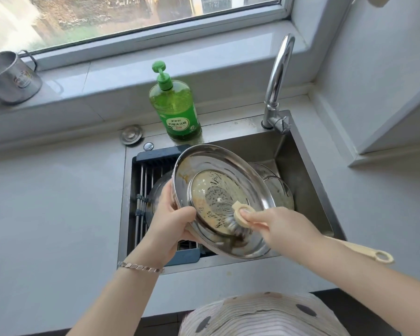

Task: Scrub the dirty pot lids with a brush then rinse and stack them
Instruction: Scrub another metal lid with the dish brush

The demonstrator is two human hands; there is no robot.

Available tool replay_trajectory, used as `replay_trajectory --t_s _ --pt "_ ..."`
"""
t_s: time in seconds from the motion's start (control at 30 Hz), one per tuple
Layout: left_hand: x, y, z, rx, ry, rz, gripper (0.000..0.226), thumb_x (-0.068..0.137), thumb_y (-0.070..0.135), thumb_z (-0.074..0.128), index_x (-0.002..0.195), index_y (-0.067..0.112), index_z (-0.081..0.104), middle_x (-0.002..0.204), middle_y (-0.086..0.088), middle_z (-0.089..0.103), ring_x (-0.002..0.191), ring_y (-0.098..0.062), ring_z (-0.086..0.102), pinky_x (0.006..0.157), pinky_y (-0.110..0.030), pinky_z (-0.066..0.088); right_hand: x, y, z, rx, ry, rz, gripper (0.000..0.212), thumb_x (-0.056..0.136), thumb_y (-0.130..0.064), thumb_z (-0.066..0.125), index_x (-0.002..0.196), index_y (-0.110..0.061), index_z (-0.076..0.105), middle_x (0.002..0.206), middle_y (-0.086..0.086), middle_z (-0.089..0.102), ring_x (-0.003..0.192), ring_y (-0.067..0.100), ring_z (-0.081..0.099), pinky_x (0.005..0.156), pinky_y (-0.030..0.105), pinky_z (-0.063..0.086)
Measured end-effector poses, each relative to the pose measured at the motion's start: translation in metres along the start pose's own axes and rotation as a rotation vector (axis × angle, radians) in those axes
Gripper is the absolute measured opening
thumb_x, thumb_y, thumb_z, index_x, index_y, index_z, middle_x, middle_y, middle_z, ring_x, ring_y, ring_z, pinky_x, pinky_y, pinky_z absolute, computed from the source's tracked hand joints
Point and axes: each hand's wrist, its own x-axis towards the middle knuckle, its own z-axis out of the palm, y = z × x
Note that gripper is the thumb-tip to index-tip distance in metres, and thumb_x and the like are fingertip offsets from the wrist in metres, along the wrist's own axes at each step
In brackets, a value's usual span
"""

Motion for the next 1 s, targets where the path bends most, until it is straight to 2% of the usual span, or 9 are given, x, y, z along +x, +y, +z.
replay_trajectory --t_s 0.07,0.27,0.33,0.43,0.53,0.67,0.73,0.83,1.0 --pt "-0.001 -0.003 0.005 0.006 -0.015 -0.010 0.071 0.059 0.000 0.048 0.125 0.025 0.043 0.107 -0.015 0.066 0.079 -0.037 0.070 0.058 -0.057 0.055 -0.001 -0.018 0.007 0.047 0.058 -0.113 0.037 0.100 -0.030 0.038 0.131 -0.047 0.046 0.092 -0.002 0.058 0.083 0.020 0.053 0.067 0.030 0.040" --pt "-0.004 0.000 0.011 0.081 -0.076 0.031 0.077 0.059 -0.001 0.048 0.130 0.028 0.040 0.104 -0.013 0.066 0.082 -0.034 0.068 0.052 -0.042 0.056 0.034 -0.029 -0.009 0.254 0.284 -0.128 0.037 0.097 -0.026 0.047 0.129 -0.044 0.051 0.108 -0.002 0.066 0.084 0.017 0.057 0.070 0.030 0.044" --pt "-0.007 0.004 0.012 0.111 -0.101 0.053 0.078 0.059 0.000 0.048 0.131 0.027 0.039 0.107 -0.016 0.064 0.085 -0.033 0.067 0.051 -0.038 0.056 0.039 -0.033 -0.012 0.201 0.303 -0.149 0.037 0.098 -0.028 0.044 0.130 -0.045 0.049 0.110 -0.002 0.064 0.095 0.020 0.058 0.073 0.031 0.045" --pt "-0.010 0.007 0.008 0.142 -0.105 0.009 0.080 0.058 -0.001 0.050 0.132 0.029 0.039 0.104 -0.019 0.063 0.084 -0.038 0.067 0.055 -0.044 0.057 0.051 -0.011 -0.018 0.097 0.292 0.016 0.036 0.100 -0.031 0.037 0.130 -0.047 0.048 0.112 0.001 0.064 0.098 0.026 0.059 0.073 0.033 0.046" --pt "-0.013 0.007 0.009 0.183 -0.106 0.016 0.077 0.060 -0.003 0.048 0.126 0.037 0.042 0.100 -0.012 0.065 0.079 -0.034 0.069 0.053 -0.042 0.057 0.055 0.004 -0.018 0.165 0.274 0.140 0.034 0.099 -0.029 0.041 0.126 -0.044 0.053 0.120 0.002 0.064 0.103 0.028 0.059 0.080 0.038 0.050" --pt "-0.012 0.007 0.015 0.153 -0.098 0.014 0.073 0.056 -0.002 0.045 0.116 0.040 0.046 0.097 -0.012 0.065 0.074 -0.026 0.068 0.052 -0.040 0.057 0.042 -0.027 -0.003 0.241 0.261 -0.106 0.036 0.097 -0.025 0.045 0.127 -0.043 0.053 0.112 -0.003 0.066 0.076 0.015 0.052 0.062 0.025 0.039" --pt "-0.012 0.007 0.012 0.145 -0.093 0.014 0.076 0.056 -0.001 0.046 0.122 0.036 0.044 0.100 -0.015 0.065 0.077 -0.029 0.068 0.051 -0.038 0.056 0.045 -0.026 -0.009 0.217 0.256 -0.131 0.036 0.097 -0.024 0.046 0.128 -0.041 0.053 0.114 -0.004 0.066 0.080 0.015 0.055 0.064 0.025 0.043" --pt "-0.010 0.009 0.008 0.225 -0.079 0.042 0.082 0.061 -0.005 0.047 0.131 0.037 0.039 0.104 -0.014 0.063 0.087 -0.034 0.067 0.054 -0.039 0.057 0.056 -0.010 -0.018 0.238 0.290 0.006 0.035 0.098 -0.026 0.044 0.128 -0.041 0.052 0.118 -0.001 0.065 0.095 0.023 0.060 0.077 0.035 0.050" --pt "-0.004 0.013 0.006 0.257 0.029 0.120 0.068 0.075 -0.024 0.035 0.122 0.024 0.050 0.090 -0.008 0.065 0.074 -0.024 0.066 0.045 -0.025 0.051 0.029 -0.039 0.005 -0.012 0.245 -0.257 0.045 0.098 -0.020 0.039 0.137 -0.043 0.040 0.092 0.003 0.054 0.078 0.024 0.053 0.061 0.032 0.041"
